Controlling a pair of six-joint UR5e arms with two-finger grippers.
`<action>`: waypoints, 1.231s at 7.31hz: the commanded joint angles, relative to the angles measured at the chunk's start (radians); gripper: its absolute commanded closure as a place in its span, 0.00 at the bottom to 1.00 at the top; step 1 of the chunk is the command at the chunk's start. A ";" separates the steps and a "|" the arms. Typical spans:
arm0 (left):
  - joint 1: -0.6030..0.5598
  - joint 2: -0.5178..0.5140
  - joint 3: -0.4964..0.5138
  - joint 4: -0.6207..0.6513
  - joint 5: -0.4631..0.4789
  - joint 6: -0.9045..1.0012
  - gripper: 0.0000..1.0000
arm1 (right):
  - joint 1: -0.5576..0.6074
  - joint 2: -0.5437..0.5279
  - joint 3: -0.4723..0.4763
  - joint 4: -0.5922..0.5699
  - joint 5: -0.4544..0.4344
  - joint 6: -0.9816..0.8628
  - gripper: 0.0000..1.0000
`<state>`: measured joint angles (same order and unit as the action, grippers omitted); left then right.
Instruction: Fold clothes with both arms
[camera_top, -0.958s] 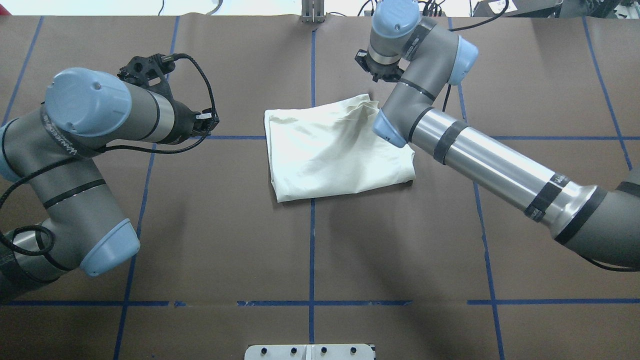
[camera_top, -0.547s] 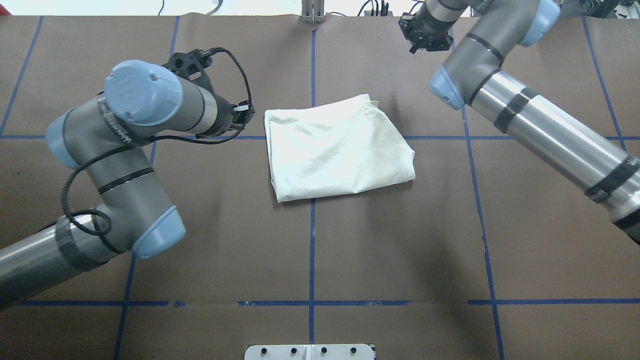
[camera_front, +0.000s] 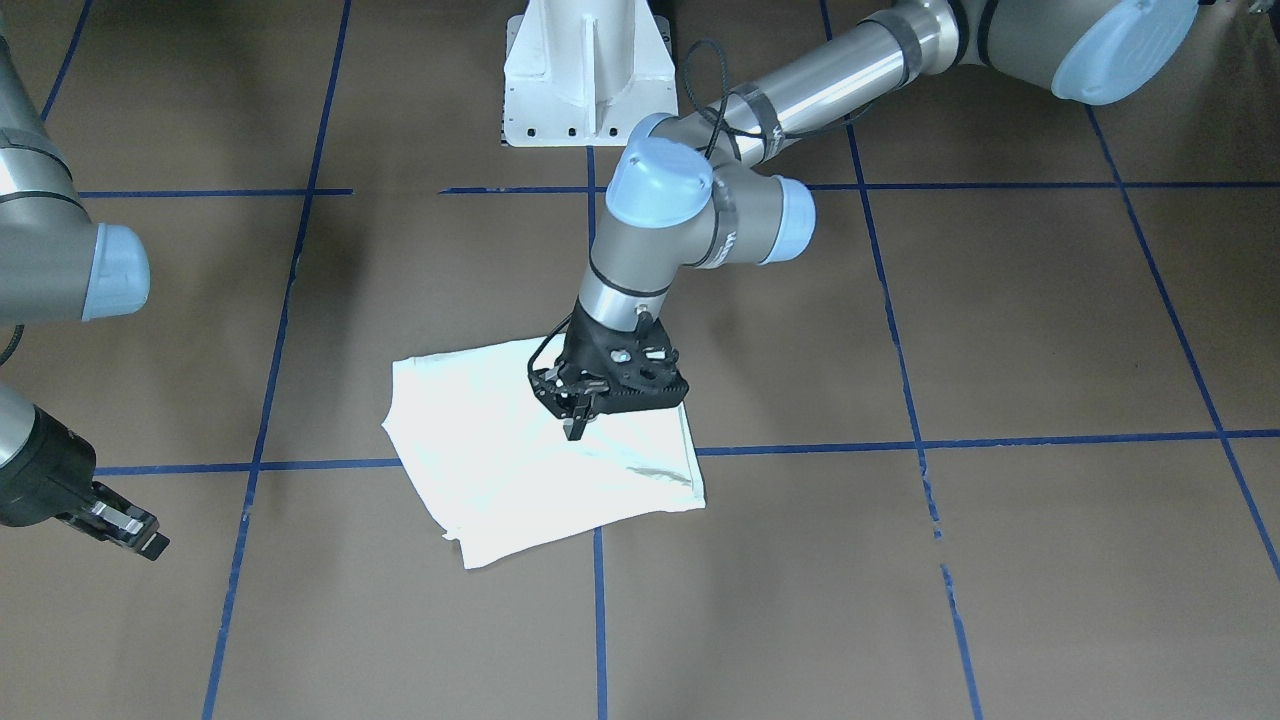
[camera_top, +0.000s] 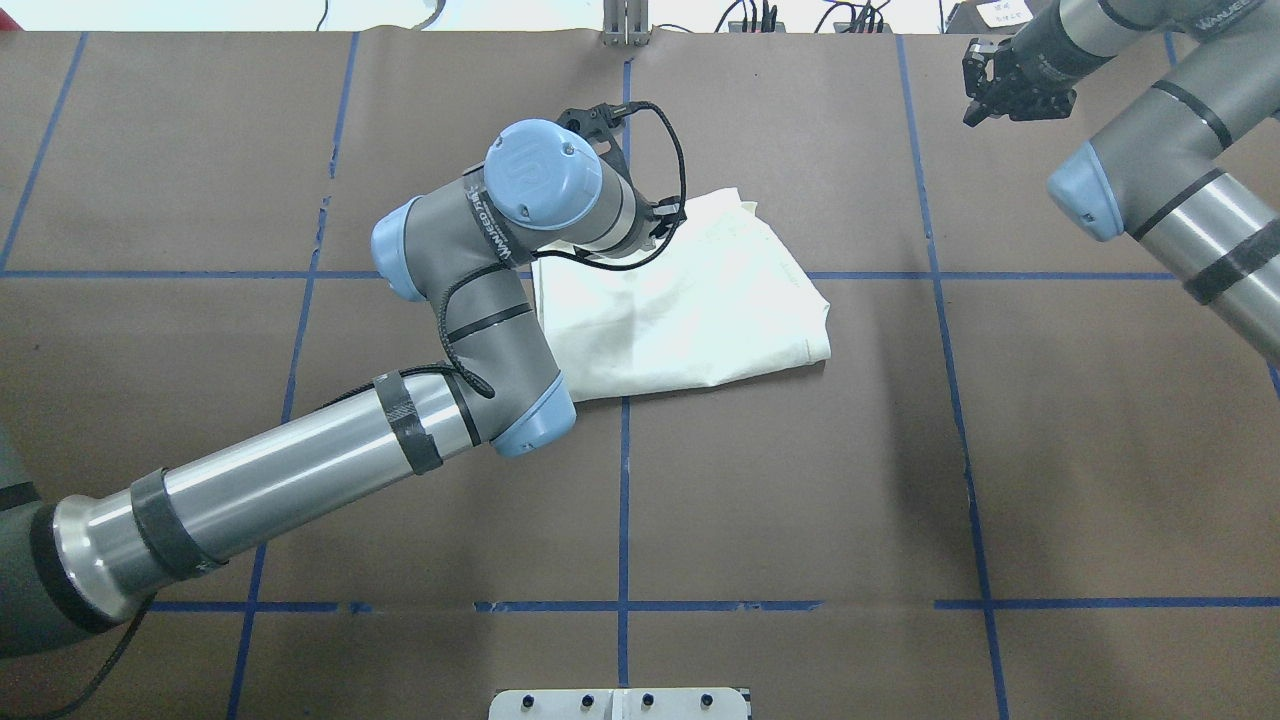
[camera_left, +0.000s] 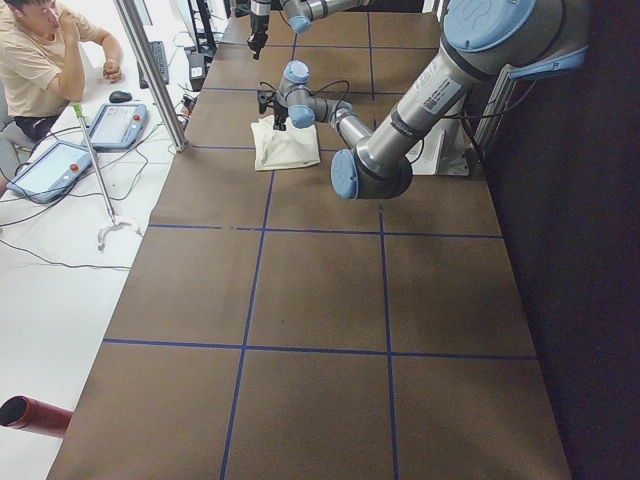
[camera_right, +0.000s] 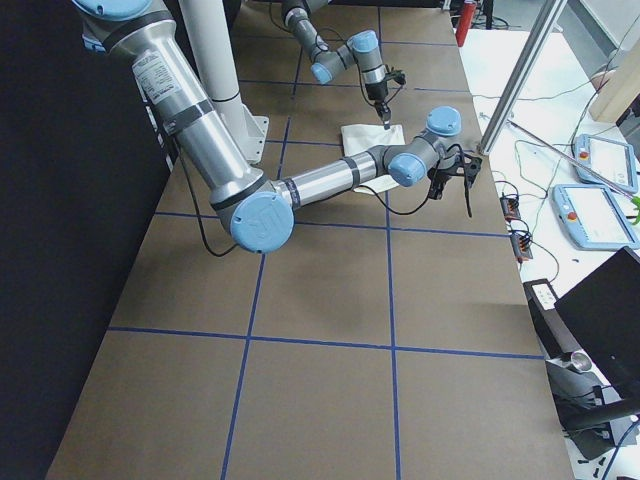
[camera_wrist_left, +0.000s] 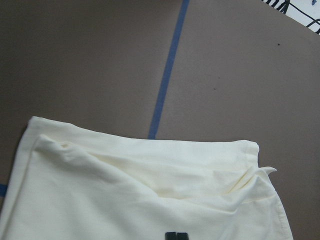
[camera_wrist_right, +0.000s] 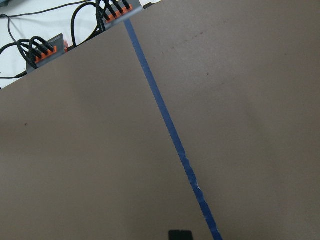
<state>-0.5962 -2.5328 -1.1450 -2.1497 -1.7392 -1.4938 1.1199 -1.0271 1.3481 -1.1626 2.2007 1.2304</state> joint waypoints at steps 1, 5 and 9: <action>0.018 -0.017 0.062 -0.022 0.001 0.015 1.00 | -0.006 -0.002 0.000 0.000 -0.001 -0.002 1.00; 0.018 -0.034 0.190 -0.174 0.010 0.023 1.00 | -0.029 -0.001 -0.004 0.000 -0.009 -0.002 1.00; -0.129 -0.055 0.300 -0.305 0.004 0.093 1.00 | -0.052 -0.011 -0.003 0.004 -0.012 0.001 1.00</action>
<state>-0.6904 -2.5802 -0.8553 -2.4413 -1.7317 -1.4123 1.0702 -1.0351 1.3451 -1.1587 2.1886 1.2310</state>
